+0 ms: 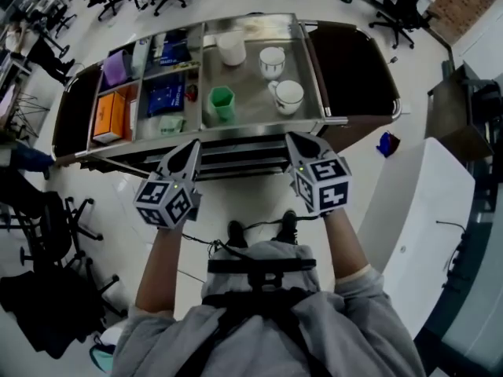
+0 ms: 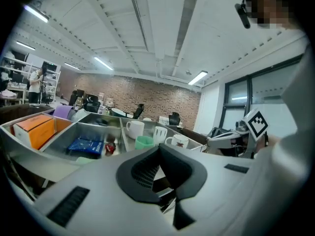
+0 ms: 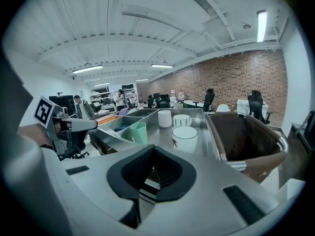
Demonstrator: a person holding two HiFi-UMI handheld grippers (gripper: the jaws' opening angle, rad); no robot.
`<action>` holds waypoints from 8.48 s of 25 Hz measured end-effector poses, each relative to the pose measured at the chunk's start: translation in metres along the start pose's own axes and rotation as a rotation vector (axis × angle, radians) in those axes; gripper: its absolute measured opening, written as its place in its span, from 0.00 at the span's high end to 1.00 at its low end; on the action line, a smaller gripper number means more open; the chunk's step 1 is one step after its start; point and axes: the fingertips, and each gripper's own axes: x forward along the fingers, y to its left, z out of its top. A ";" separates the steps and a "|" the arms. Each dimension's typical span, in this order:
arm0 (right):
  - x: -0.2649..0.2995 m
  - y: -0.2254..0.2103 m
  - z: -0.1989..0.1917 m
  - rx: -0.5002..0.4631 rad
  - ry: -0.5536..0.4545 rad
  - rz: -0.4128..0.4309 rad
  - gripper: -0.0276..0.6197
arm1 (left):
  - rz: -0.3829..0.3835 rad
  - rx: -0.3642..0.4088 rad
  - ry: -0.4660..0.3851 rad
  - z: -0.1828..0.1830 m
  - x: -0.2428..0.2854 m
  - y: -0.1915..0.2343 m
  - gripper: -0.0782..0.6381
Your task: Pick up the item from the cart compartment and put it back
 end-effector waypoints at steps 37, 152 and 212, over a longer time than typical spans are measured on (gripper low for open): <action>0.104 -0.150 0.106 -0.008 0.103 -0.102 0.94 | -0.347 0.296 0.463 0.065 0.281 -0.041 0.36; -0.002 0.029 0.036 0.040 -0.078 0.271 0.94 | -0.068 0.111 -0.088 0.049 -0.056 -0.026 0.31; 0.120 -0.124 0.108 -0.021 0.077 0.040 0.94 | -0.273 0.310 0.337 0.100 0.279 -0.044 0.32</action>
